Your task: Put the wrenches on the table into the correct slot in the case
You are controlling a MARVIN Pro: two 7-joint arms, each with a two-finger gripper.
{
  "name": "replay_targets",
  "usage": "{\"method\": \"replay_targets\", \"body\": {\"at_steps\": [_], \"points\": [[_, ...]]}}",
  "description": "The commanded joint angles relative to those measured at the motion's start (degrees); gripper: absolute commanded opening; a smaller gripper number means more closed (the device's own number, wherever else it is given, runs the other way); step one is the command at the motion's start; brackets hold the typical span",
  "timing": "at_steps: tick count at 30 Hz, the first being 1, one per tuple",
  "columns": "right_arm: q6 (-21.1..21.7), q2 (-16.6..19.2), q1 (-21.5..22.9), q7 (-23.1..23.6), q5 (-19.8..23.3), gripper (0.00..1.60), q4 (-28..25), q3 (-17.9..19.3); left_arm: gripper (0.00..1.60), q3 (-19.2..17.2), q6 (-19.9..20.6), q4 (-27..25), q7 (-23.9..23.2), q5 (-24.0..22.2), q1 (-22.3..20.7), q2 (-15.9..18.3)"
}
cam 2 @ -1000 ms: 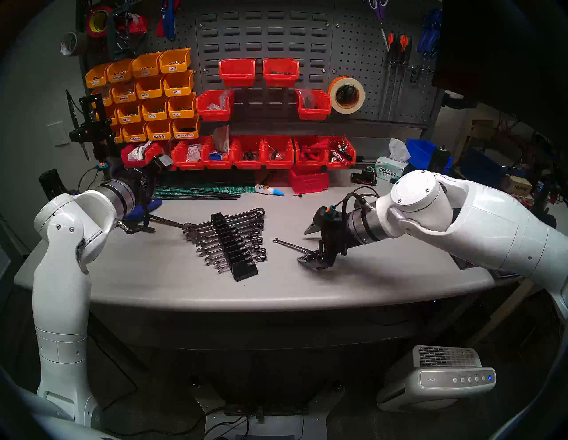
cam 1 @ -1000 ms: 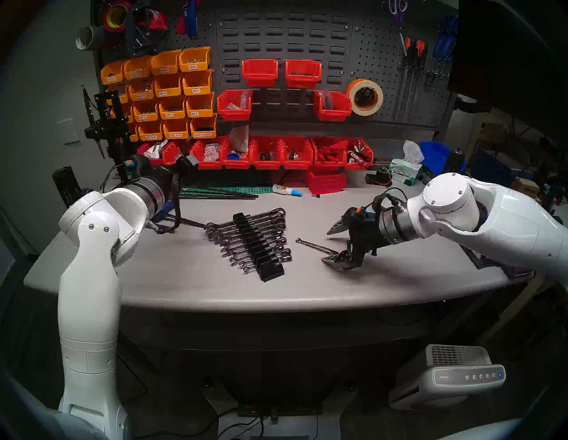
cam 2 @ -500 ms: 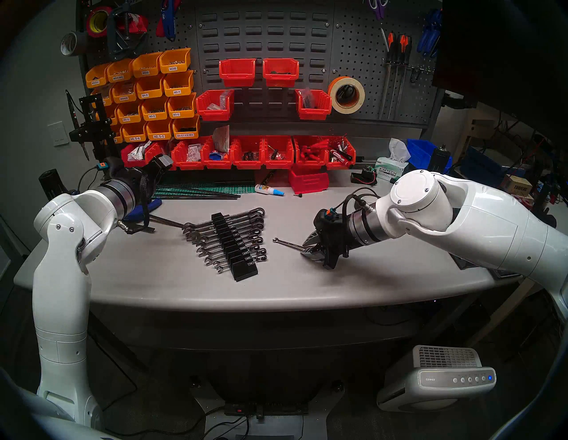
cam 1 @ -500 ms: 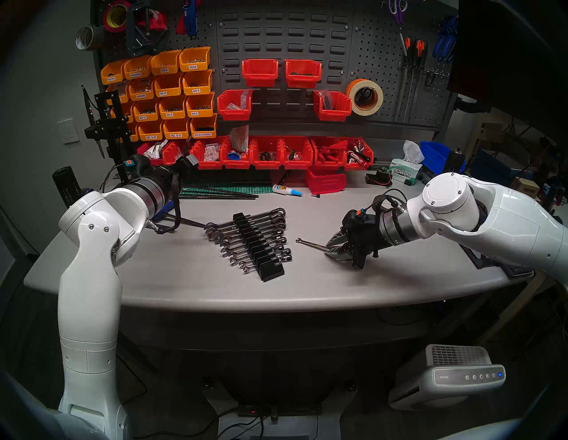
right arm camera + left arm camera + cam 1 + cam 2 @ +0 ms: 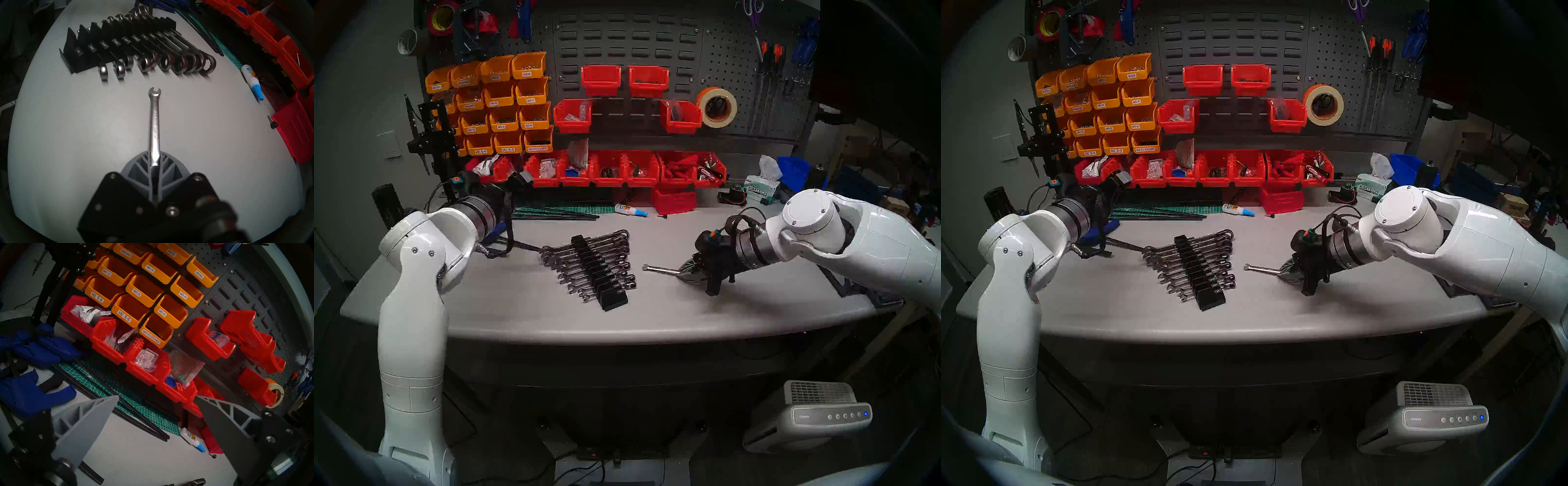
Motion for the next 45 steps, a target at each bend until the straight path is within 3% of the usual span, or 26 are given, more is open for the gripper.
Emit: {"method": "replay_targets", "body": {"at_steps": [1,14,23,37,45], "points": [[-2.13,0.06,1.95,-0.06,2.18,0.00,0.61,2.81,1.60,-0.19,-0.50,-1.58,-0.67,-0.14,-1.54,0.04],[-6.07,-1.83,2.21,5.19,15.77,0.00,5.79,7.02,1.60,-0.18,-0.45,-1.56,-0.60,-0.15,-1.53,0.05],[-6.91,-6.03,1.16,13.85,22.88,0.00,10.81,6.88,1.60,-0.18,-0.50,-1.58,-0.65,-0.14,-1.54,0.04],[-4.82,-8.79,1.36,23.95,25.94,0.00,14.42,5.49,1.60,-0.19,-0.53,-1.59,-0.72,-0.12,-1.54,0.04],[-4.10,-8.85,1.35,24.38,26.77,0.00,14.57,5.71,1.60,-0.19,-0.53,-1.59,-0.72,-0.12,-1.54,0.04]]}}
